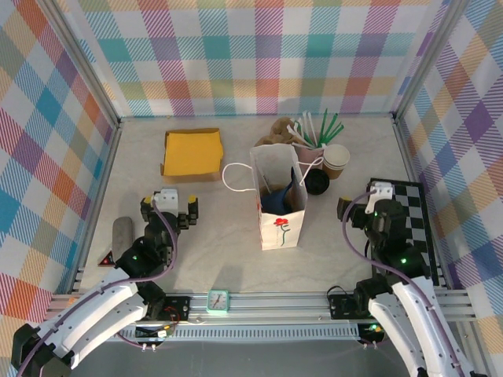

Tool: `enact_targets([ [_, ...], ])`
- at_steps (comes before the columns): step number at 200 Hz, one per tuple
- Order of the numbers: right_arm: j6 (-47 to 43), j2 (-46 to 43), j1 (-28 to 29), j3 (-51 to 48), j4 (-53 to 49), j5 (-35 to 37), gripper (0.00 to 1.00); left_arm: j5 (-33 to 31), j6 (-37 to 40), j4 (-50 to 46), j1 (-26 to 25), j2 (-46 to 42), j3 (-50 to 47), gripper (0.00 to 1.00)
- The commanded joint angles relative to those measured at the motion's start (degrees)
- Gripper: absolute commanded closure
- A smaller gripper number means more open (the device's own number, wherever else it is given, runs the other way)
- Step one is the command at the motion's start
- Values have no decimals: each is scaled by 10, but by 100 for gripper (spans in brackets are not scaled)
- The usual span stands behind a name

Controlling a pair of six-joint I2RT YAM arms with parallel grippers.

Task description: Pack the takeout coffee

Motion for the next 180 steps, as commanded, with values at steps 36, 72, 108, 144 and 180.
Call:
enact_targets([
  [36,-12,-91,2,-78,35,7,1,-82,-34,1,-2,-12,-29,0],
  [72,-20,-135,11,-134,57,28,1,-105,-27,-27,-2,-16,-42,0],
  [108,-19,-160,24,-174,62,27,1,-110,-56,-46,-3,-41,-80,0],
  [144,-20,-158,31,-214,92,43,1,-131,-60,-19,-3,-53,-100,0],
  [180,-34,-98,31,-216,155,80,1,-150,-39,65,0,7,-106,0],
])
